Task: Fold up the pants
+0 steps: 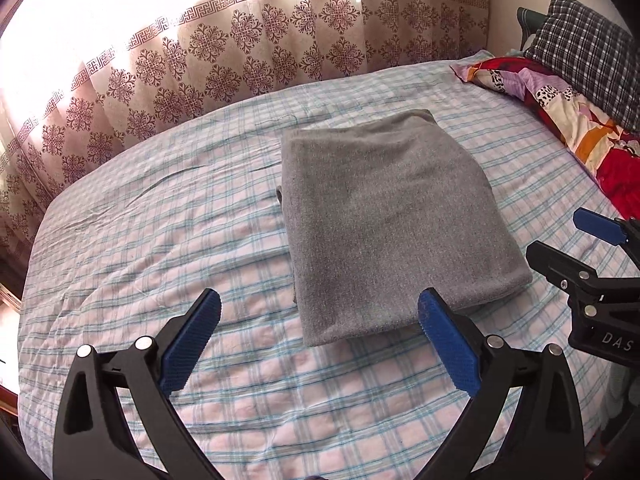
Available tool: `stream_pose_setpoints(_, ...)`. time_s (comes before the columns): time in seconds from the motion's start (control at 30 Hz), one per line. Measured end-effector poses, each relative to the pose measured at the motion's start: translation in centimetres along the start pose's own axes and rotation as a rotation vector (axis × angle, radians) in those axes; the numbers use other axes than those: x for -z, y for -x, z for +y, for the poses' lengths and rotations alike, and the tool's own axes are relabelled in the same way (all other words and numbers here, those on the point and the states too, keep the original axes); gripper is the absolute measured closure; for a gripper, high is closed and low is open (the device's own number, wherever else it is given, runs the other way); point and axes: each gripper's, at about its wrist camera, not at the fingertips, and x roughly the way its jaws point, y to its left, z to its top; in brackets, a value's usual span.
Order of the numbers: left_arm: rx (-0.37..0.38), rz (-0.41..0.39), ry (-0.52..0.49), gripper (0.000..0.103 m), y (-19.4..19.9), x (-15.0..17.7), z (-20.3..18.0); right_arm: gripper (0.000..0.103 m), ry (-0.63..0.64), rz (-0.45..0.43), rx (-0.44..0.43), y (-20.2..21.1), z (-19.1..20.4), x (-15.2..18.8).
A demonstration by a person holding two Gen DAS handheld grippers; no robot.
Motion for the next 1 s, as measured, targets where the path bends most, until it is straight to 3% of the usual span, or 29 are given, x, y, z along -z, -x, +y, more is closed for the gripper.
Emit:
stream_pose_setpoints(0.2, -0.09, -0.095, 0.019, 0.003, 2.6, -0.6, 0.1, 0.011, 0.009, -0.04, 0.034, 0.4, 0.0, 0.5)
stream_pose_setpoints(0.37, -0.142, -0.099, 0.057, 0.003, 3.3, -0.8, 0.6, 0.011, 0.014, -0.057, 0.04, 0.6, 0.2, 0.5)
stream_pose_setpoints(0.57, -0.201, -0.105, 0.036, 0.003, 3.5, -0.7, 0.0, 0.011, 0.031, -0.054, 0.026, 0.8, 0.7, 0.5)
stream_pose_setpoints(0.67, -0.232, -0.073, 0.037, 0.003, 3.1, -0.5, -0.2, 0.011, 0.034, -0.052, 0.022, 0.8, 0.8, 0.5)
stream_pose_setpoints(1.0, -0.216, -0.04, 0.025, 0.003, 2.4, -0.2, -0.6, 0.011, 0.025, -0.036, 0.035, 0.7, 0.6, 0.5)
